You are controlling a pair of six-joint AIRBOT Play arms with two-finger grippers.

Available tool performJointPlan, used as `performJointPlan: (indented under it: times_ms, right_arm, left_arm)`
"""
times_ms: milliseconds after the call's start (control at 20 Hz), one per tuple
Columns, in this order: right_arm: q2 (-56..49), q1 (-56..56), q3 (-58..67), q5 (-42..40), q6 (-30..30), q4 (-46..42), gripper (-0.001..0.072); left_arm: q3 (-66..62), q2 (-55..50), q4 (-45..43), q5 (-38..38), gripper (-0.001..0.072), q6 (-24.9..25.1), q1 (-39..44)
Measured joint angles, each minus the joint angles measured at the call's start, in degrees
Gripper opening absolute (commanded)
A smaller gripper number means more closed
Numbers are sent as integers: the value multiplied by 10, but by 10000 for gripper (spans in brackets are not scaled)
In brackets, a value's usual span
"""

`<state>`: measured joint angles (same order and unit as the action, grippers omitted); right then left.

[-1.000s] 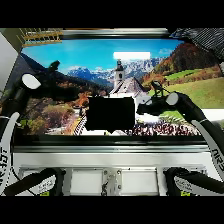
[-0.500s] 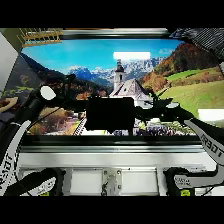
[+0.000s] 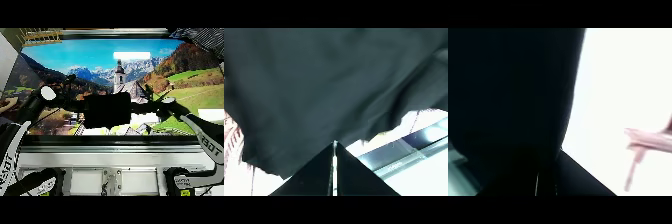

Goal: Fold the clothes and pants, and hang the long-sleeved shirts on hangers.

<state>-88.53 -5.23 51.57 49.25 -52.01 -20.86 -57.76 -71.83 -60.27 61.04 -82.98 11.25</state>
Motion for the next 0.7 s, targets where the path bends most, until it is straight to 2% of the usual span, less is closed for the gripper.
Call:
performJointPlan:
  times_ms: [200, 350, 550, 700]
  right_arm:
    - [102, 157, 24, 0, -134, -202, 17]
    - [178, 322, 29, -2, -207, -317, 17]
    - [233, 521, 17, -1, -276, -400, 16]
    - [249, 610, -15, 9, -297, -429, 16]
  left_arm:
    - [0, 0, 0, 0, 9, 0, 0]
    - [0, 0, 2, 0, 9, -1, 1]
    - [0, 0, 3, -2, 9, -3, 1]
    - [0, 0, 4, -2, 9, -5, 1]
